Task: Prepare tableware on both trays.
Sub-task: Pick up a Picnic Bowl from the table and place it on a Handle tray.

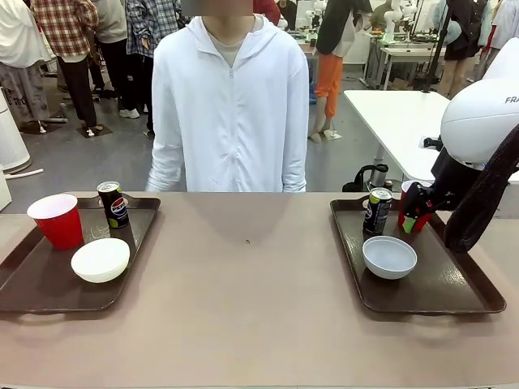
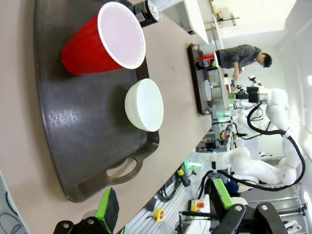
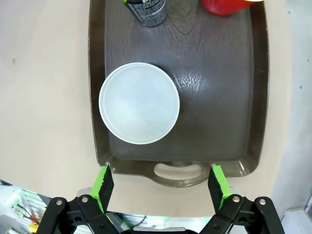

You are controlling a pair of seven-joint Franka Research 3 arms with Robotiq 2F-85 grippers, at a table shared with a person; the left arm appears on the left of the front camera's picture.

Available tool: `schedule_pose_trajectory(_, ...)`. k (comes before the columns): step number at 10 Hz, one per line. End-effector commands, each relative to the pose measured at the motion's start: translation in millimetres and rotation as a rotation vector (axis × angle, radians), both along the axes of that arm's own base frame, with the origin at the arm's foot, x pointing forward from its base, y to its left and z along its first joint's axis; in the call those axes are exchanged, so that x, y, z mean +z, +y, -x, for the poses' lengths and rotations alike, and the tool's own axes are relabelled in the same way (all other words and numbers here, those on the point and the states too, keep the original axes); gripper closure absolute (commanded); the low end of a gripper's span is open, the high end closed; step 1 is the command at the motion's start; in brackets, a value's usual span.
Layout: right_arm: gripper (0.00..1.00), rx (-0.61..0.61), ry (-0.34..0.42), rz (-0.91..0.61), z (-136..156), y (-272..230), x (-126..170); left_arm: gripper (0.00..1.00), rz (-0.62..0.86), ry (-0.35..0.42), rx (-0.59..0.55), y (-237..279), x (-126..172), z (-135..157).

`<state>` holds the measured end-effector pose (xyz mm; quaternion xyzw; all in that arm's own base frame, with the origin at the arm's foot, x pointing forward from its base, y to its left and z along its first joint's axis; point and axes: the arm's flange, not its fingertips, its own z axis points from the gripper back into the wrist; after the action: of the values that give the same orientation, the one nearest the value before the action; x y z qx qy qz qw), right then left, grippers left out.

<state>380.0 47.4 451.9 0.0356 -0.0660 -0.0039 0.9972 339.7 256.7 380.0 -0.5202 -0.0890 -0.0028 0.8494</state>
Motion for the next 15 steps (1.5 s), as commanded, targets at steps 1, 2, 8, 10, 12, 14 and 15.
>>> schedule_pose_trajectory(1, 0.0, 0.0, 0.0, 0.0, 0, 0, 0, 0.0, 0.019, 0.007, 0.021, 0, 4, -1)
schedule_pose_trajectory(2, 0.0, -0.039, 0.085, -0.342, 10, -19, 27, 0.0, 0.019, 0.007, 0.021, 0, 4, -1)
schedule_pose_trajectory(8, 0.0, -0.112, 0.209, -1.091, -7, -195, -8, 0.0, 0.019, 0.007, 0.021, 0, 4, -1)
schedule_pose_trajectory(10, 0.0, -0.073, 0.132, -1.096, -6, -215, -50, 0.0, 0.019, 0.007, 0.021, 0, 4, -1)
schedule_pose_trajectory(12, 0.0, -0.063, 0.104, -1.117, -8, -220, -72, 0.0, 0.019, 0.007, 0.021, 0, 4, -1)
schedule_pose_trajectory(14, 0.0, -0.075, 0.141, -1.107, 1, -220, -75, 0.0, 0.019, 0.007, 0.021, 0, 4, -1)
schedule_pose_trajectory(15, 0.0, -0.075, 0.141, -1.107, 1, -220, -75, 0.0, 0.019, 0.007, 0.021, 0, 4, -1)
